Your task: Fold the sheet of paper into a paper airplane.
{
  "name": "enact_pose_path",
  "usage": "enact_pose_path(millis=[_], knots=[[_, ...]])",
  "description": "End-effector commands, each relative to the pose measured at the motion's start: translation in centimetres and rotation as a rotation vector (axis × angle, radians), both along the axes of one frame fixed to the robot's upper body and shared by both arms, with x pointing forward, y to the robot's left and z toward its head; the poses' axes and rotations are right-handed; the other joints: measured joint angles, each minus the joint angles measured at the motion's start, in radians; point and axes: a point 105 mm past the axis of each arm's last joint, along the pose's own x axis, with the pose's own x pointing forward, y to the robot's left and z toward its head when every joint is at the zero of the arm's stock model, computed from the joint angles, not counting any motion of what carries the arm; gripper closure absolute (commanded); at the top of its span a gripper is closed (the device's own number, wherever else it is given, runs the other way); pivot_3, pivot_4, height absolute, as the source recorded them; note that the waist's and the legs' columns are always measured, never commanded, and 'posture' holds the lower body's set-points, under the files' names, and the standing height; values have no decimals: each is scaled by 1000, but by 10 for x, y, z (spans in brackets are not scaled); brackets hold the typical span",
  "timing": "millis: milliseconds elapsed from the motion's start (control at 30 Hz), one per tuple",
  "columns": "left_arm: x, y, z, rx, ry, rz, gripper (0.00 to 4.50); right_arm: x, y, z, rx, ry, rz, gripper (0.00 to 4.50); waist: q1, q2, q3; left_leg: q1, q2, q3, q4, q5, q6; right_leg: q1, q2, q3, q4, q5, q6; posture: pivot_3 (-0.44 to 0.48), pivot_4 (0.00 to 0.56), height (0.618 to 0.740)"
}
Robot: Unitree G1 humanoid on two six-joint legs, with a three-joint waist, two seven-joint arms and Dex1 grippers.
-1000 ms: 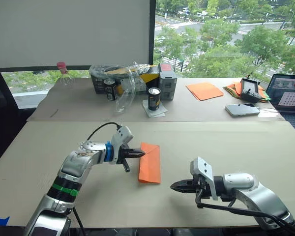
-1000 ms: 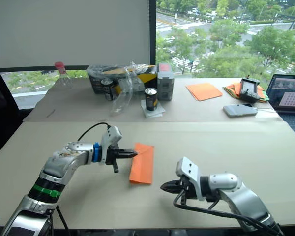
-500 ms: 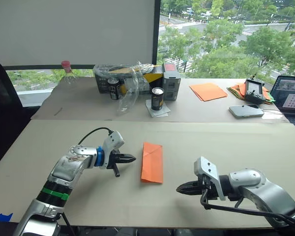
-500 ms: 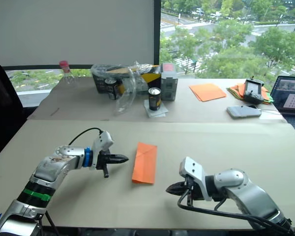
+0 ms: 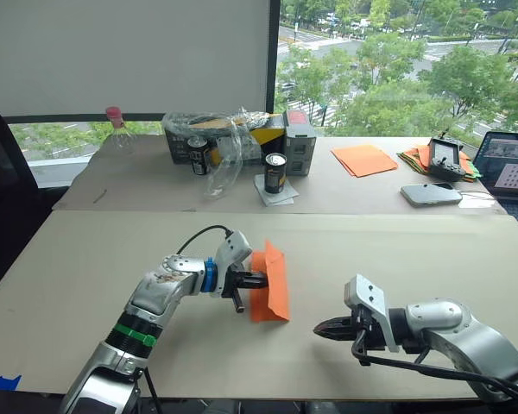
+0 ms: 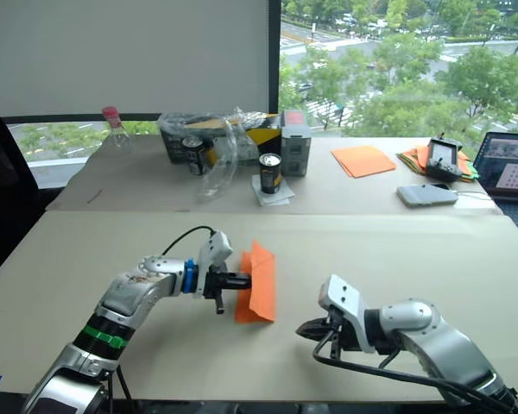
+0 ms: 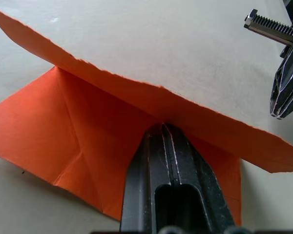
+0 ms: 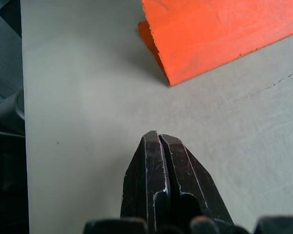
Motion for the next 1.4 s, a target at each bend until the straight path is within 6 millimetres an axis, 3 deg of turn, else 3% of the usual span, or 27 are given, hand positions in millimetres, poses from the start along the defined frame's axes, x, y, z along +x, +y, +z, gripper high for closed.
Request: enact_pose_path(millis=[33, 133, 233, 433, 700, 1000, 1267, 1400], knots=[[0, -17, 13, -23, -56, -62, 4500, -2, 2, 11, 26, -44, -6, 4463, 2, 0, 0, 0, 0, 0, 0, 0, 0, 0, 0, 0, 0, 0, 0, 0, 150, 670], [0, -27, 14, -27, -60, -95, 4500, -4, 1, 11, 25, -44, -18, 4463, 1, 0, 0, -1, 0, 0, 2, 0, 0, 0, 0, 0, 0, 0, 0, 0, 150, 670], [-1, -38, 6, 24, -62, -124, 4500, -10, -12, 13, -20, -41, -60, 4463, 2, 0, 0, -1, 0, 0, 2, 0, 1, 1, 0, 0, 0, 0, 0, 0, 150, 670], [0, -44, -6, 79, -55, -154, 4500, -14, -31, 29, -53, -60, -138, 4463, 1, -1, 0, -1, 0, 1, 2, -1, 1, 0, 0, 0, 0, 0, 1, 0, 150, 670], [3, -46, -17, 116, -51, -167, 4500, -16, -36, 43, -51, -104, -197, 4463, 2, -1, 0, -1, 0, 1, 4, -1, 2, 1, -1, 0, 0, 0, 1, 0, 150, 670], [1, -50, -22, 125, -29, -189, 4500, -12, -14, 65, 78, -154, -165, 4463, 2, -1, 0, -1, 0, 1, 4, -1, 2, 2, 0, 0, 0, 1, 2, 0, 150, 670], [11, -62, -18, 114, -31, -139, 4500, -19, 27, 52, 135, -122, -95, 4463, 4, -1, 0, -1, -1, 1, 6, -1, 3, 2, -1, 0, 0, 1, 2, 0, 150, 670], [16, -66, -16, 101, -31, -100, 4500, 0, 28, 35, 63, -162, -175, 4463, 2, -1, 0, -1, -1, 1, 6, -1, 3, 2, -1, 1, 0, 2, 3, 0, 150, 670]])
